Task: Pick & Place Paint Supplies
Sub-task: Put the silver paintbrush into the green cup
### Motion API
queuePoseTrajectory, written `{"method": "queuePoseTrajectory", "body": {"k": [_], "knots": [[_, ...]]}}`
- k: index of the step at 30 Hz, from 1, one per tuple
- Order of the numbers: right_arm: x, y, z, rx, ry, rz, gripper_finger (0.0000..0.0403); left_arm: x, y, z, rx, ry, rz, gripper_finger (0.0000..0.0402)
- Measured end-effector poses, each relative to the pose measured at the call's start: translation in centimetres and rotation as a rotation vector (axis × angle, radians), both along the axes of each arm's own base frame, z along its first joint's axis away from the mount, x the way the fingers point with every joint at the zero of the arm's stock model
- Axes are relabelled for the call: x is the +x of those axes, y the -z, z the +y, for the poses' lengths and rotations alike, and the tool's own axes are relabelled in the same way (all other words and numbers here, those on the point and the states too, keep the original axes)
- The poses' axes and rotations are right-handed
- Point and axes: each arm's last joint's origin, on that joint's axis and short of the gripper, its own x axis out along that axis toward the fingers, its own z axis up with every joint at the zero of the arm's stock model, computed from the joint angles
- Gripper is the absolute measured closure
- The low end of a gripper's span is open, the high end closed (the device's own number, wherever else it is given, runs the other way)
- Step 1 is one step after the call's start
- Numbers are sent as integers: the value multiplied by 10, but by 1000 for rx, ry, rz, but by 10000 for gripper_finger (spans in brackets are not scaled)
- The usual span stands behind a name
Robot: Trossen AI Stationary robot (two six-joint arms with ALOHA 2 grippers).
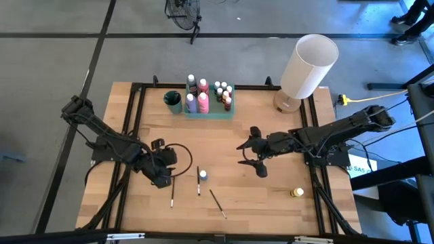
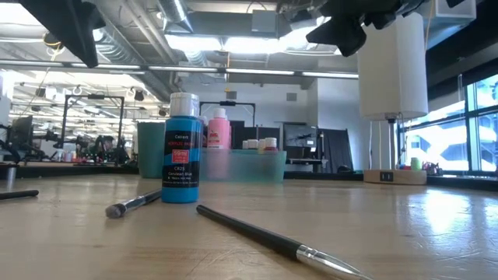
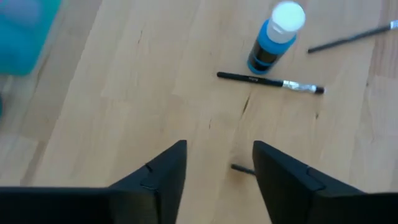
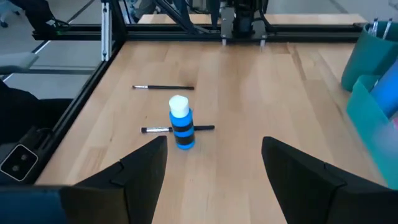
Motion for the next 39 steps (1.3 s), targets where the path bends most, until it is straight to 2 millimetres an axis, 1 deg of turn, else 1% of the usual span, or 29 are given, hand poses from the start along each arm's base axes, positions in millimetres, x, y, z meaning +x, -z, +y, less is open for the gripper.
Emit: {"method": "queuePoseTrajectory", "body": {"k": [2,4,7,9,13,17,21,26,28,34,39], "knots": [[0,-1,0,-9,-5,-9,138,0,0,-1,-47,-86,-18,207],[1,-2,0,-23,-13,-21,138,-1,0,-2,-148,-217,-26,194],[1,-3,0,-73,-38,-42,138,-2,1,-4,-317,-413,-5,187],[2,-4,-1,-115,-55,-63,138,-4,1,-7,-398,-520,5,187],[5,-8,-5,-179,-65,-113,138,-8,2,-14,-488,-718,-37,189],[8,-12,-11,-247,-68,-164,138,-8,10,-25,-539,-878,-50,187],[10,-16,-18,-317,-66,-202,138,0,21,-41,-603,-930,-63,189],[14,-22,-27,-380,-46,-266,138,17,28,-62,-710,-836,-111,188],[15,-24,-30,-392,-33,-288,138,21,32,-69,-749,-839,-110,187],[16,-25,-38,-406,-11,-297,138,21,52,-86,-800,-968,-35,190],[16,-25,-39,-383,-46,-305,138,16,71,-106,-840,-1058,105,190]]}}
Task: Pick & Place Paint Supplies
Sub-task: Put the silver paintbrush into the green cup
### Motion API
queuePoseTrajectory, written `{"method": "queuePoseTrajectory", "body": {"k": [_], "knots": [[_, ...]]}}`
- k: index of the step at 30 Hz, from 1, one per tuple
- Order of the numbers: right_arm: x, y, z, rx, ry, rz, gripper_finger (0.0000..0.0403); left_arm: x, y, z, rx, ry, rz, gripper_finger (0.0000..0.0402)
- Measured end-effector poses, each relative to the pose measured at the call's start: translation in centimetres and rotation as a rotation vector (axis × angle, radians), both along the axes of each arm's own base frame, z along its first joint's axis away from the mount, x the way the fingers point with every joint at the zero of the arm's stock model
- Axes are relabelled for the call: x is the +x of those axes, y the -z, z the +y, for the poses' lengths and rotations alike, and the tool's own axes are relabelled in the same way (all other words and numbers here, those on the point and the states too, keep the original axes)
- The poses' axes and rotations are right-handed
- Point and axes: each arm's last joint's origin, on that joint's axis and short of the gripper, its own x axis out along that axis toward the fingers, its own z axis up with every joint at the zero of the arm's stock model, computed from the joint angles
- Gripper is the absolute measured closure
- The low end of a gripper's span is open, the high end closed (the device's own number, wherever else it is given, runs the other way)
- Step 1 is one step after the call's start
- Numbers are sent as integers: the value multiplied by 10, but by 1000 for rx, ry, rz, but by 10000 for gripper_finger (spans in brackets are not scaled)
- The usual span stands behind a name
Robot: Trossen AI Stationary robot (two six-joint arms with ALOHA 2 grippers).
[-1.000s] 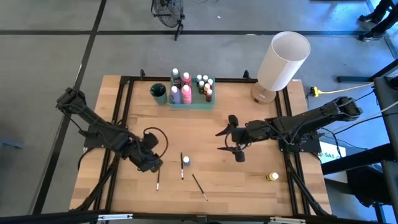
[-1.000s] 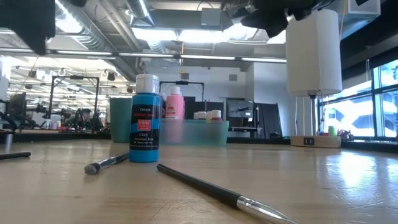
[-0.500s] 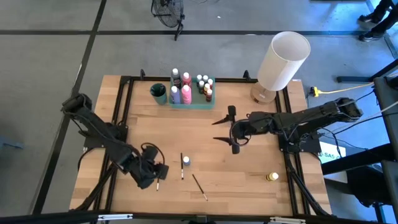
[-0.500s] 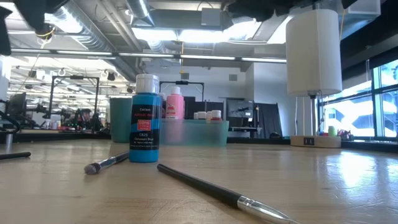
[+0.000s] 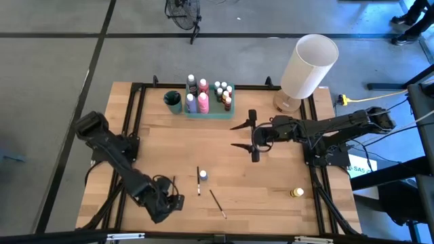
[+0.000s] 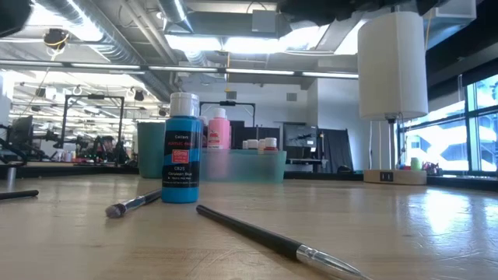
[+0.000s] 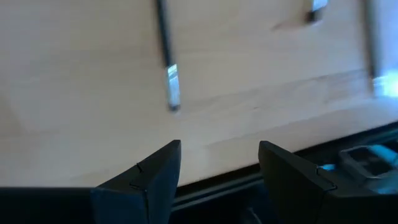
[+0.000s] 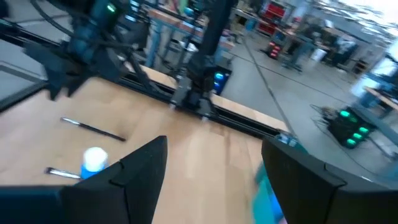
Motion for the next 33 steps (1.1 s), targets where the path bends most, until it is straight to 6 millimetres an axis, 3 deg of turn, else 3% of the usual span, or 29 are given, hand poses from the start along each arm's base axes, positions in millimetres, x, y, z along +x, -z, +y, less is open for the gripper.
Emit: {"method": "queuePoseTrajectory", "body": {"k": [11,22,33], "knots": [[8,5,3,104,-65,-10,138,-2,28,-7,58,39,136,190],[7,5,21,225,-107,-2,138,-1,35,-4,82,76,192,190],[2,6,41,217,-177,16,138,19,52,-3,38,128,175,190]]}}
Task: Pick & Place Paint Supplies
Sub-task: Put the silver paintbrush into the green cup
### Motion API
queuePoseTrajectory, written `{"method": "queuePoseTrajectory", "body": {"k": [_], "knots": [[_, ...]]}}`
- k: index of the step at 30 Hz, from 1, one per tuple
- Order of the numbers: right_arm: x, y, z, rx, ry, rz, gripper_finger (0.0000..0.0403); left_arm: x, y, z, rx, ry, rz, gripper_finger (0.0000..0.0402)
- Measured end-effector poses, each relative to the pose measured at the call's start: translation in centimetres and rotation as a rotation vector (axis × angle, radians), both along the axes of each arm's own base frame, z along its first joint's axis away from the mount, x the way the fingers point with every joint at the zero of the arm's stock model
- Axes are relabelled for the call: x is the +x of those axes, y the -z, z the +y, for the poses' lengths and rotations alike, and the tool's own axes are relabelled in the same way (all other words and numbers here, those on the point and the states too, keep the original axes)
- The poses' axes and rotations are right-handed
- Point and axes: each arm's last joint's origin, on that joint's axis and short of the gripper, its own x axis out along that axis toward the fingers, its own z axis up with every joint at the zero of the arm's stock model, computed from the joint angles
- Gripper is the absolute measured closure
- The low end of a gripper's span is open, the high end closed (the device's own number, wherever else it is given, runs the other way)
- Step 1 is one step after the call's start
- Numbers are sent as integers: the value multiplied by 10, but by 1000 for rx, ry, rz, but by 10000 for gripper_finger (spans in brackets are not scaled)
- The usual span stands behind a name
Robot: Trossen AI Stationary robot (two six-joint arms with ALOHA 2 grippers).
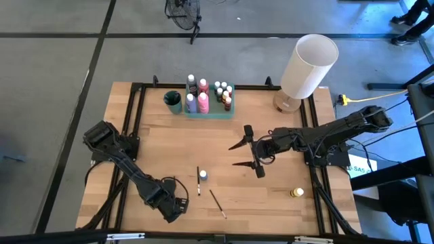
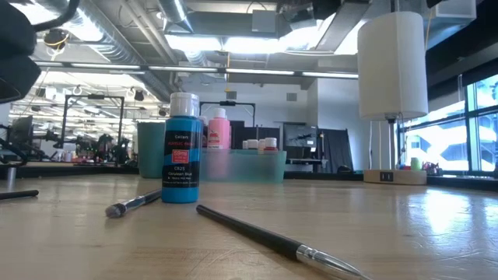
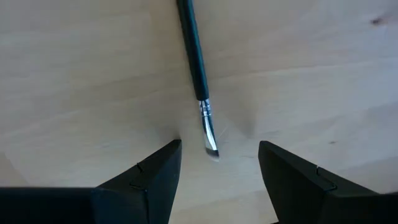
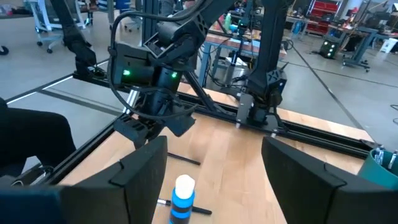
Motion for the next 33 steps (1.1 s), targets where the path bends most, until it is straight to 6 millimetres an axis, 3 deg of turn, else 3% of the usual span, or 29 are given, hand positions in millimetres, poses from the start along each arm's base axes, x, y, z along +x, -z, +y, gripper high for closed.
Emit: {"method": "queuePoseTrajectory", "body": {"k": [16,33], "knots": [[0,0,0,-76,-11,-22,138,2,12,3,-16,-23,117,197],[0,0,0,-100,-12,-29,138,0,19,3,-17,36,170,338]]}}
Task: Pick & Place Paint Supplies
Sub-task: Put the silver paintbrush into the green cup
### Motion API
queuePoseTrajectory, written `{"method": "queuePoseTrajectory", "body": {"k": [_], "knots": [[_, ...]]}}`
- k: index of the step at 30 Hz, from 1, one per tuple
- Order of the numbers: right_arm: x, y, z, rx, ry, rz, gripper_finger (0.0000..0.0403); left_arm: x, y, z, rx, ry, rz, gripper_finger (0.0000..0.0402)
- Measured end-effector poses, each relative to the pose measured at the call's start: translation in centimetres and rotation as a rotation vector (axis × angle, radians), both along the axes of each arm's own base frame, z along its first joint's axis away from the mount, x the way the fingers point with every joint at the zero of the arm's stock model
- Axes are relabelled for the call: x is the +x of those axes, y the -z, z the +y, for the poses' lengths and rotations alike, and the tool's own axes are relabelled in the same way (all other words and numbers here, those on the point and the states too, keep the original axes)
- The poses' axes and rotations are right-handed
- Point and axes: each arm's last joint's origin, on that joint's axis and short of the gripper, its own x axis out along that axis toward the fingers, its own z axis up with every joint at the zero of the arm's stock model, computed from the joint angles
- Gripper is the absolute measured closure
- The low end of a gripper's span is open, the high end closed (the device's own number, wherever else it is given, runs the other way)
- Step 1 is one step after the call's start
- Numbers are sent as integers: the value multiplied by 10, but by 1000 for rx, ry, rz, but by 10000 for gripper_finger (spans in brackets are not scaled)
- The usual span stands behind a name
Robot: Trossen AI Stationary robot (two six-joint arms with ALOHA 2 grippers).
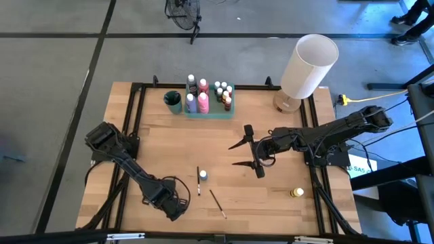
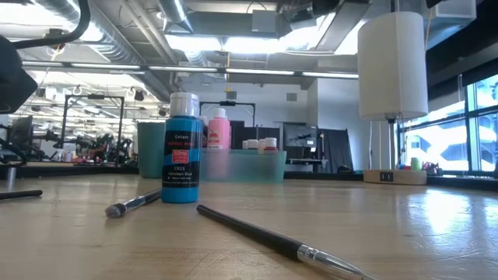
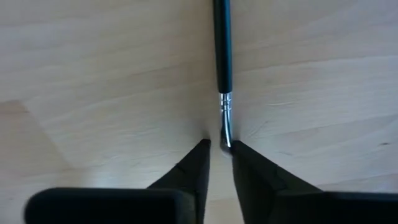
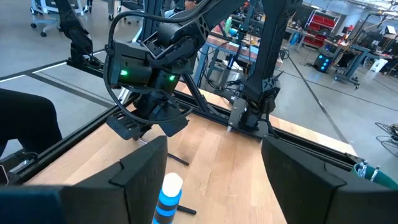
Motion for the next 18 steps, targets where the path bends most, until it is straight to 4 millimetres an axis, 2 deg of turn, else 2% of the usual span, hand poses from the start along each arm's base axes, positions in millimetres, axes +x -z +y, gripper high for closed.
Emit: {"method": "queuePoseTrajectory", "body": {"k": [8,18], "knots": [[0,0,0,7,1,2,138,-1,0,1,31,81,-19,395],[0,0,0,8,0,3,138,-4,-7,0,85,168,-76,398]]}}
